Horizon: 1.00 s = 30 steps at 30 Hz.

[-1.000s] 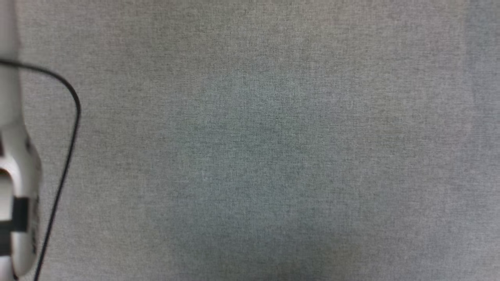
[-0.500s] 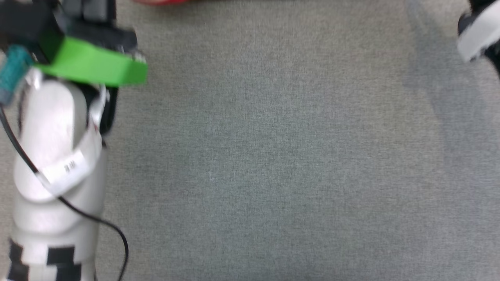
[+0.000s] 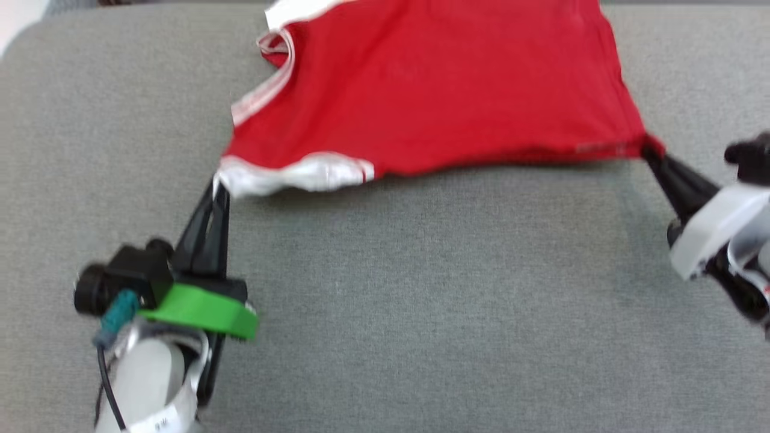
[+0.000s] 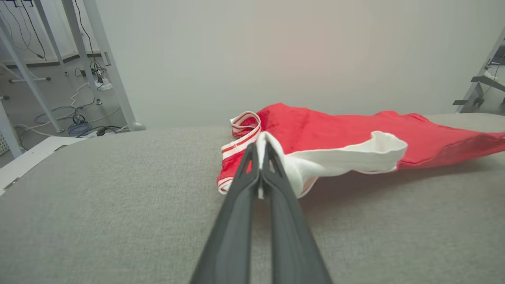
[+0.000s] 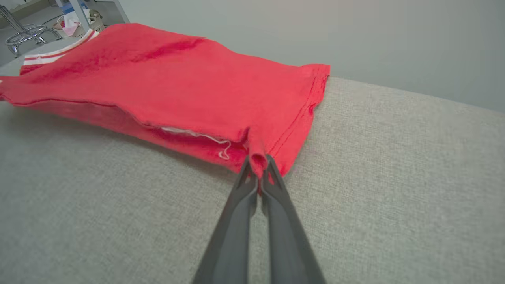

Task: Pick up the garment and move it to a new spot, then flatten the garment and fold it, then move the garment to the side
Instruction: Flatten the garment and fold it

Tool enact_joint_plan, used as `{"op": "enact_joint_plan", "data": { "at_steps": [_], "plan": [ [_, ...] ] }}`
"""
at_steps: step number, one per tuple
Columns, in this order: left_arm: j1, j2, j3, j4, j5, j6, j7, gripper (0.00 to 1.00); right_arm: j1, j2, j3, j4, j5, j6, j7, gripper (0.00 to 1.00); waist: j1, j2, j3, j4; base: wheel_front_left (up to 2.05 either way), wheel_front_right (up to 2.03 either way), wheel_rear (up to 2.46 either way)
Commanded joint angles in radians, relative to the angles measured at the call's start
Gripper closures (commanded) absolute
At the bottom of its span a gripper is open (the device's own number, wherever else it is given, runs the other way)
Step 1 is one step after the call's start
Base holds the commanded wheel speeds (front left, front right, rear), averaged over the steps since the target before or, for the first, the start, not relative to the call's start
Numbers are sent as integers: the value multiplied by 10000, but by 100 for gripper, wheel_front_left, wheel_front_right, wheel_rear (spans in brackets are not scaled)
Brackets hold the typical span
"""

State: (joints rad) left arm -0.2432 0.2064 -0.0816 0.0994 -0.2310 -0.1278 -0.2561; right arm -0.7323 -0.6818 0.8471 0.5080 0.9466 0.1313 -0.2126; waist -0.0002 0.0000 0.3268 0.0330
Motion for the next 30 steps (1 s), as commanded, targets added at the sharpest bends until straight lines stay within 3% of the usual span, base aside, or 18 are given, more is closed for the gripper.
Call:
{"op": "enact_joint_plan", "data": {
  "at_steps": [1,16,30],
  "plan": [
    [382,-107,79,57,-79,-27,-57,100,436,-94,-10,-39,128,-6,-92,100,2,0,-726,93,0,0,0],
    [3388,-456,-230,1073,-415,-28,-57,100,4459,-344,-600,-604,396,-6,-106,100,2,0,-2372,73,0,0,0],
    [5459,-576,-416,1292,-958,-9,100,100,7048,-381,-1627,-1516,403,-6,483,100,2,0,-3008,110,0,0,0]
  ]
}}
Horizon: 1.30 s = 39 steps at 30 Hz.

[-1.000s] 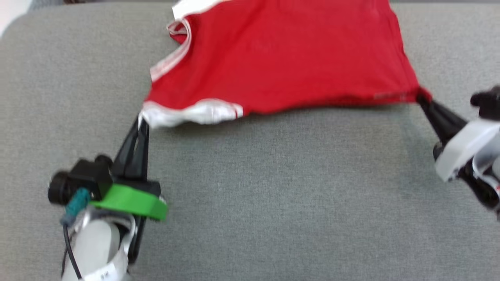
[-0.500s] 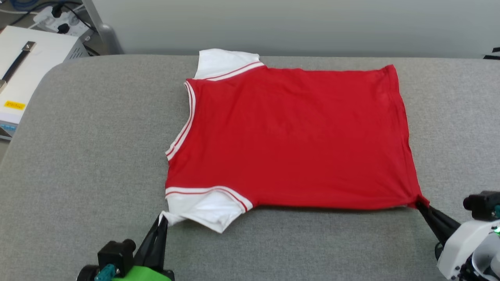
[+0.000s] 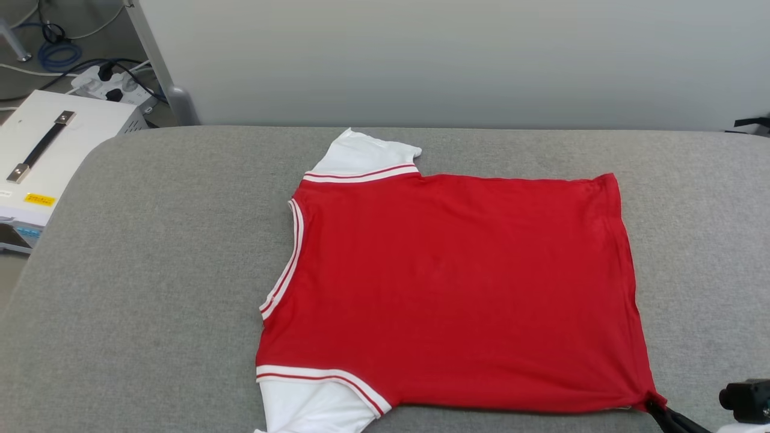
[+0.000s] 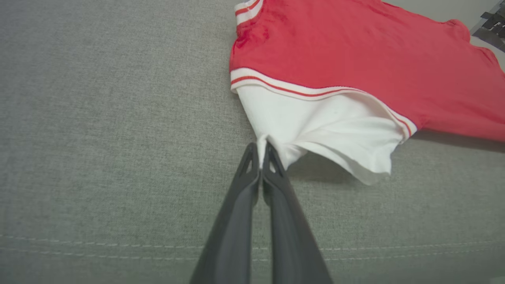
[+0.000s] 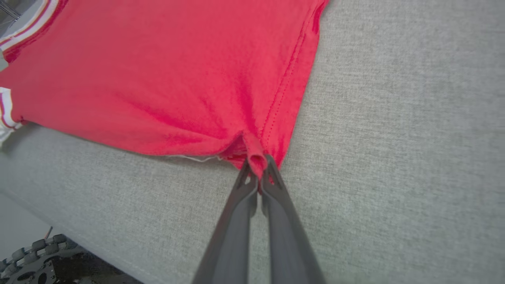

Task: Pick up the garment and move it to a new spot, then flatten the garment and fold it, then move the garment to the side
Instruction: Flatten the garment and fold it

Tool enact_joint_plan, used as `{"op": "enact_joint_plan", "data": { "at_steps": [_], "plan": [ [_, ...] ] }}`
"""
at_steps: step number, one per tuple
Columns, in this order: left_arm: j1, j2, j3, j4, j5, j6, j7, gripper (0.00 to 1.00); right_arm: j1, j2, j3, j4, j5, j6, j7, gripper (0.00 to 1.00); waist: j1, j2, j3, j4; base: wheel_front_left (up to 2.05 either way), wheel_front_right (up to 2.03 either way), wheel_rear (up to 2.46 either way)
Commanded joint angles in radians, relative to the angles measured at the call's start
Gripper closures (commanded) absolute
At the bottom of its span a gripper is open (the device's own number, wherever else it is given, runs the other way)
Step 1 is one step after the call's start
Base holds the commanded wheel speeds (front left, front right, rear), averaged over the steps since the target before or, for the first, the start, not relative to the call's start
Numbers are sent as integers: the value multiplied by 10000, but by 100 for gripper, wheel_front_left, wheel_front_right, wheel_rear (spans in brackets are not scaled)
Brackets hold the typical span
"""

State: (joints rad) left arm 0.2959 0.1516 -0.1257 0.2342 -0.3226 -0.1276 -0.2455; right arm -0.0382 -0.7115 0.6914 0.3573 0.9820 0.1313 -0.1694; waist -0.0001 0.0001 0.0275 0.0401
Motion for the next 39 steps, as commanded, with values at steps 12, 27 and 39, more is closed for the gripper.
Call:
{"op": "enact_joint_plan", "data": {
  "at_steps": [12,27,39],
  "plan": [
    [-1542,549,-538,-404,599,48,160,100,352,190,-1665,-1082,-495,-6,870,100,1,-1,151,59,0,0,0],
    [-5672,1780,-2074,893,450,-27,349,100,-841,827,-2879,-1653,-976,-6,1856,100,1,-1,1330,-364,0,0,0],
    [-8638,2293,-3093,3684,-409,-29,11,100,-2924,1212,-2566,-891,-1174,-6,2467,100,1,-1,2721,-595,0,0,0]
  ]
}}
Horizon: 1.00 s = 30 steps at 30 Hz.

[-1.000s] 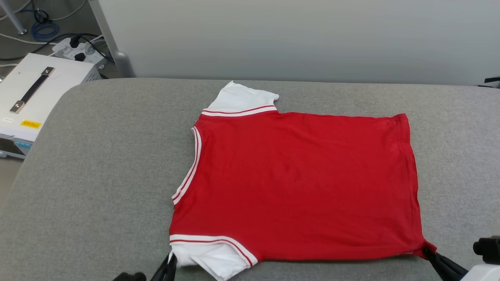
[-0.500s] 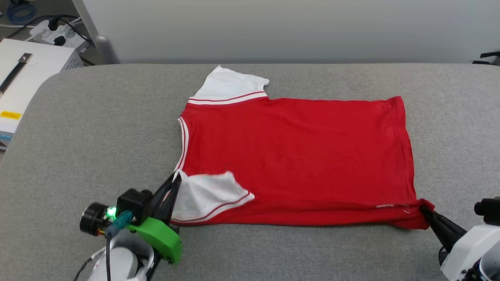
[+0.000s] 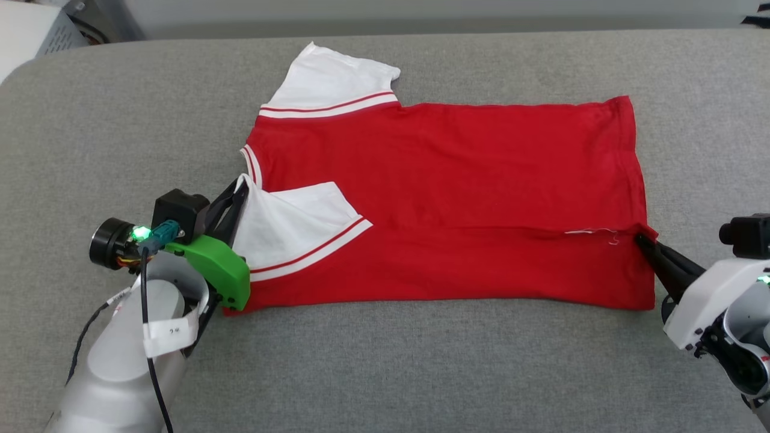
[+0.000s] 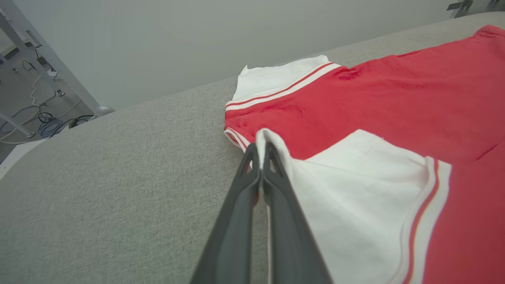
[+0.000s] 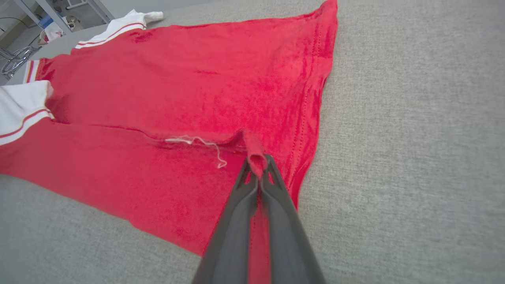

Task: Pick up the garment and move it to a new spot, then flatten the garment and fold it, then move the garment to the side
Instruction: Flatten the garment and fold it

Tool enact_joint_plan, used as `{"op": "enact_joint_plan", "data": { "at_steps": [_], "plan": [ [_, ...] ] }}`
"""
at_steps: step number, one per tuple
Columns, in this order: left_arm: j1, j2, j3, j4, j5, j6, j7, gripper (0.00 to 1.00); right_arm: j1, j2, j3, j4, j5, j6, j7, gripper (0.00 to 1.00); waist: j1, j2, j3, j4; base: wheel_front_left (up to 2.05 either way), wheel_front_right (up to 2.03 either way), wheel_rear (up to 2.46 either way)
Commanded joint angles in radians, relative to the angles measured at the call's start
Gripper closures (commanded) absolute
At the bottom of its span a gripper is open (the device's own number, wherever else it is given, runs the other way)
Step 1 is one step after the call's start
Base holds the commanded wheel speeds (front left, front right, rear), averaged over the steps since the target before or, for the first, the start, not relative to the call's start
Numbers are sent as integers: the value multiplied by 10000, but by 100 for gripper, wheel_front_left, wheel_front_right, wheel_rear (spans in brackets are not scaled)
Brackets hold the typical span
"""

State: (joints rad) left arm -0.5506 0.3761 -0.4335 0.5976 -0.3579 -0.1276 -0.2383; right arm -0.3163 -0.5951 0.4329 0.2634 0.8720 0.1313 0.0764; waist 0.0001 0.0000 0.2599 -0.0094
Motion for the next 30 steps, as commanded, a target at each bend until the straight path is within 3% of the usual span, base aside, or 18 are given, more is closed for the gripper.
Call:
{"op": "enact_joint_plan", "data": {
  "at_steps": [1,10,14,15,16,17,24,30],
  "plan": [
    [-319,65,-121,277,-86,-29,-83,100,-281,66,108,159,-87,-6,61,100,-1,0,473,-107,0,0,0],
    [-1208,-244,-1260,2123,-933,-30,-227,100,-1343,287,1012,1781,-96,-6,-40,100,-1,0,891,-27,0,0,0],
    [-1242,-261,-1472,2158,-1106,-30,-232,100,-1457,374,1246,2091,145,-6,-197,100,-1,0,836,-6,0,0,0],
    [-1237,-267,-1427,2170,-1194,-30,-232,83,-1464,394,1266,2168,231,-6,-272,81,-1,0,772,13,0,0,0],
    [-1248,-242,-1396,2157,-1212,-30,-232,13,-1464,399,1298,2198,288,-6,-310,52,-1,0,723,26,0,0,0],
    [-1259,-207,-1363,2109,-1189,-30,-233,0,-1460,393,1302,2207,352,-6,-424,0,-1,0,638,51,0,0,0],
    [-1186,251,-1191,1546,-1274,-30,-234,0,-1052,101,1162,1739,586,-6,-1250,0,-1,0,-28,251,0,0,0],
    [-1215,1077,-2114,597,-2469,-30,341,0,-548,-160,930,1317,493,-6,-1427,0,-1,0,-559,382,0,0,0]
  ]
}}
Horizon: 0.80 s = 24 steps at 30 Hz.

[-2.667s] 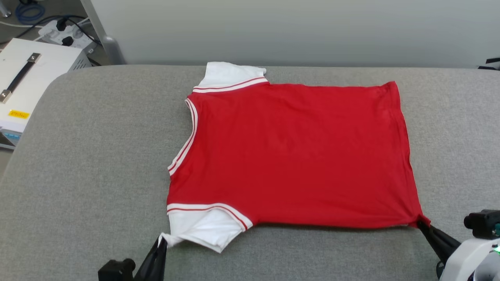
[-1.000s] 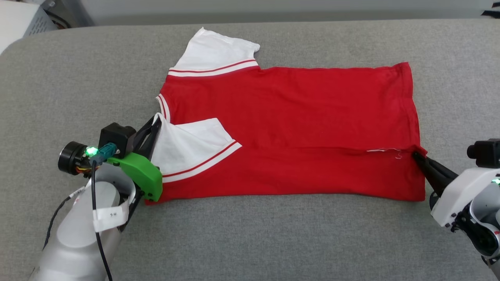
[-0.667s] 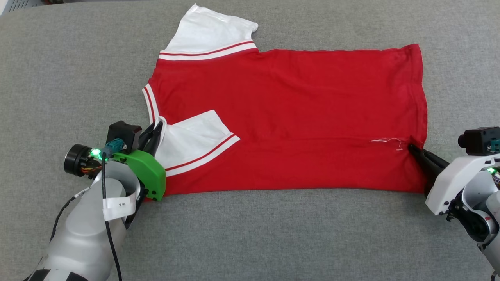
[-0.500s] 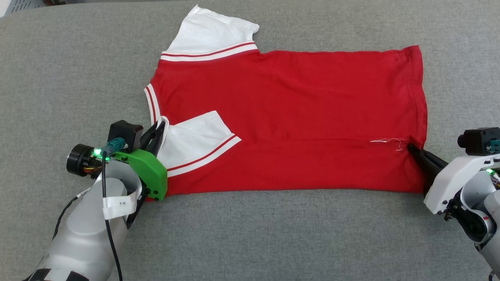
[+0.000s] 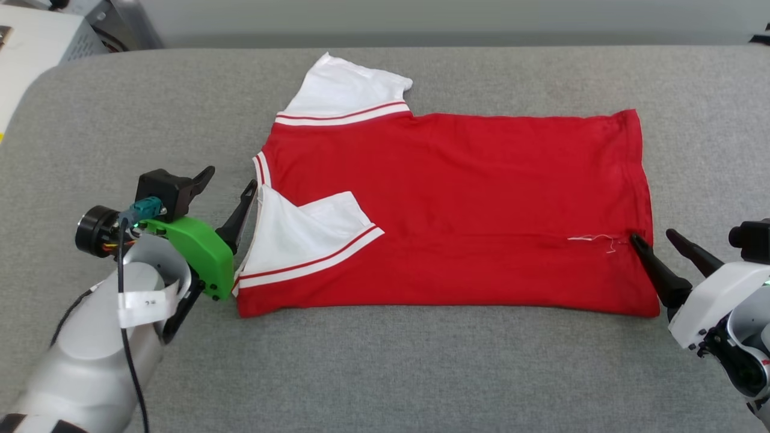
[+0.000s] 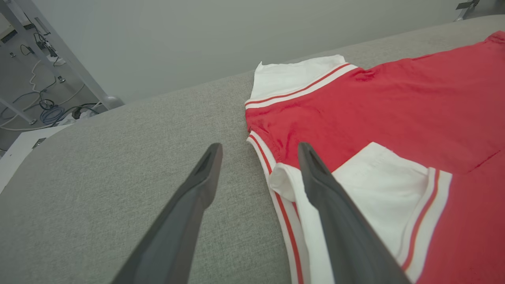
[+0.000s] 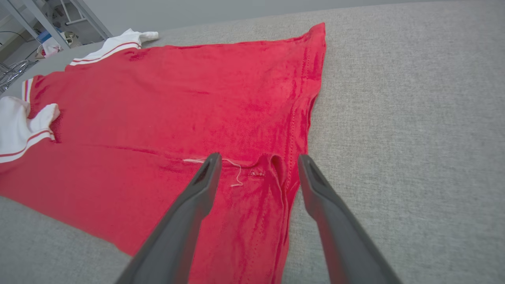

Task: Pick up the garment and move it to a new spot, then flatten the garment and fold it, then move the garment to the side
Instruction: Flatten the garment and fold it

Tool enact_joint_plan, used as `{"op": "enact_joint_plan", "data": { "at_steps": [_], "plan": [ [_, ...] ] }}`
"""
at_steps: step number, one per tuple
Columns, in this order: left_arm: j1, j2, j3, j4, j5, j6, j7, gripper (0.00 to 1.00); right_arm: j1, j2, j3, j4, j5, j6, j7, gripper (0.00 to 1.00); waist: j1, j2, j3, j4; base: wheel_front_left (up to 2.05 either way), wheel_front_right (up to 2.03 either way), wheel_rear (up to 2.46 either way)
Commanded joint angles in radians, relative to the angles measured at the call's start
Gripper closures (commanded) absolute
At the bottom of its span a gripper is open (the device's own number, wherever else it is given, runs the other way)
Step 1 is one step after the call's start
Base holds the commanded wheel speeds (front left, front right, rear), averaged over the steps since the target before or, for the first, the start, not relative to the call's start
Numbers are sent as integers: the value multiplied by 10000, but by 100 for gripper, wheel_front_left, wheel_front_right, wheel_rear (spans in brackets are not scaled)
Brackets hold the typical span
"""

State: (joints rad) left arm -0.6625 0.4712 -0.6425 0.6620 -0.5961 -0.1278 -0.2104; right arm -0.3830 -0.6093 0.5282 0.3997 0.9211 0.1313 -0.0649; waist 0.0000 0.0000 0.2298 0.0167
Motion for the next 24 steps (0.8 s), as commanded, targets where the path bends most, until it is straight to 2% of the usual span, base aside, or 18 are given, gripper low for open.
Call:
{"op": "enact_joint_plan", "data": {
  "at_steps": [1,4,9,15,16,20,24],
  "plan": [
    [-202,362,-266,-353,-283,-28,340,0,196,-33,-64,-113,-8,-6,24,0,0,0,-333,140,0,0,0],
    [-388,931,-866,-1259,-1175,-28,1384,0,347,-38,-157,-287,-79,-6,131,0,0,0,-473,165,0,0,0],
    [-823,1960,-1697,-2644,-3001,-28,3949,0,501,42,-358,-503,-257,-6,334,0,0,0,-578,161,0,0,0],
    [-1234,2535,-2478,-3417,-4222,-29,6441,0,599,214,-533,-742,-456,-6,576,0,0,0,-561,18,0,0,0],
    [-1253,2660,-2815,-3414,-4575,-29,7287,0,627,288,-607,-818,-509,-6,672,0,0,0,-494,-93,0,0,0],
    [-1125,2668,-3138,-3112,-5005,-29,8057,0,600,387,-681,-912,-555,-6,790,0,0,0,-338,-297,0,0,0],
    [-961,2624,-3329,-2681,-5146,-29,8243,0,489,497,-678,-971,-598,-6,857,0,0,0,-110,-528,0,0,0]
  ]
}}
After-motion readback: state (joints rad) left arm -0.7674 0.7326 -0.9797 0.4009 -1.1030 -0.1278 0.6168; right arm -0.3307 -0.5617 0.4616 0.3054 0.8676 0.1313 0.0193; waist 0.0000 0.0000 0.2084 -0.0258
